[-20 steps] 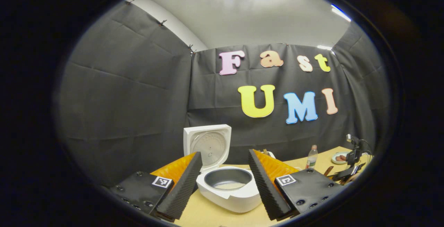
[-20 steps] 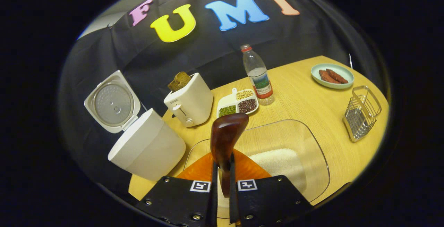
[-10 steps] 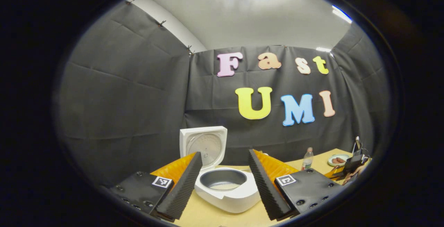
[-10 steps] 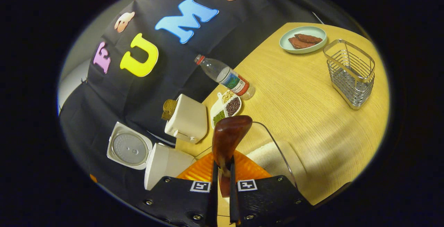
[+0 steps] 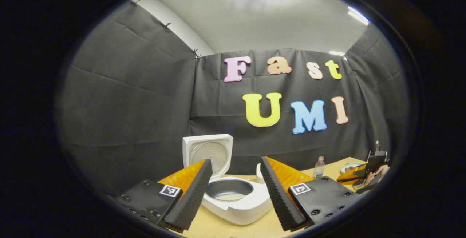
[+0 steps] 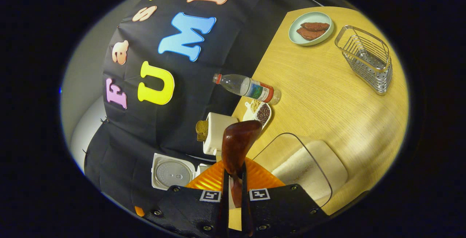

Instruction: Close the left gripper, press the button to open the rice cooker; take a wooden spoon from the chopstick holder with the right hand, scoop a spoonful of rice and pour it into the rice cooker, then put the wooden spoon back into the chopstick holder.

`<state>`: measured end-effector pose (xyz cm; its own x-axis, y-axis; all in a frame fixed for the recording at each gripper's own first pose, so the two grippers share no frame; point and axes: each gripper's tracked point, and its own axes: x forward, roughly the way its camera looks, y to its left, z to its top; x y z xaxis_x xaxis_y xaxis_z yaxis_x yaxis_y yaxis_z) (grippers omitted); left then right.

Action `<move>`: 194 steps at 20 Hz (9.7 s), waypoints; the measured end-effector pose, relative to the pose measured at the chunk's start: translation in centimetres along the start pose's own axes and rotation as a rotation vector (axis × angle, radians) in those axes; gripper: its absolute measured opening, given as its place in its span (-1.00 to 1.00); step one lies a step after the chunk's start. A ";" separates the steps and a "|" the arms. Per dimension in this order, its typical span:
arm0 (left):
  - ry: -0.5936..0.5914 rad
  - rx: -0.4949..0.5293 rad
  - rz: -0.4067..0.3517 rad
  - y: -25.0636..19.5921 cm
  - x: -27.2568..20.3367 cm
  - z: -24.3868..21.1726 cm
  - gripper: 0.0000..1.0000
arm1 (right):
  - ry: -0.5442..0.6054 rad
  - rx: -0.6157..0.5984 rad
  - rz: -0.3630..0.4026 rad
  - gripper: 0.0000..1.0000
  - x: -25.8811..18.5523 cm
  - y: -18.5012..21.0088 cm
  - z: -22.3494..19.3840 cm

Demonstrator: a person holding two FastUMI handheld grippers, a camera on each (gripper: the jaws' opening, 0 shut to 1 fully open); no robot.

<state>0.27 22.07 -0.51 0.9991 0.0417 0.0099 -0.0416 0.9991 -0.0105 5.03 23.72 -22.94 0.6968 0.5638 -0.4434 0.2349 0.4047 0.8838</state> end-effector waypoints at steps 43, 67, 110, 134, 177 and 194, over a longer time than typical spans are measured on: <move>0.114 0.009 0.374 16.0 -7.1 -6.2 0.89 | 0.147 -0.786 0.155 -0.72 24.6 22.2 -19.8; 0.097 0.009 0.363 15.6 -6.3 -6.4 0.82 | -0.055 -1.567 0.161 -0.72 23.5 23.1 -21.1; -0.037 -0.006 0.061 -7.8 1.5 3.0 0.89 | -0.324 -0.788 -0.039 -0.73 -4.3 13.3 14.3; -0.044 0.066 0.029 -16.4 -0.8 5.7 0.80 | -0.391 -0.746 -0.422 -0.72 -11.4 -9.6 23.8; -0.001 0.053 0.354 10.1 31.6 3.7 0.96 | -0.714 -1.074 -0.525 0.97 -22.1 5.2 15.8; 0.243 0.068 0.358 10.8 36.3 -4.0 0.94 | -0.652 -1.101 -0.518 0.98 -21.8 3.8 14.9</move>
<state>36.13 34.29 -4.27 0.8948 0.3898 -0.2177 -0.3780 0.9209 0.0954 0.81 2.28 -7.70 0.9551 -0.1369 -0.2627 0.1233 0.9901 -0.0676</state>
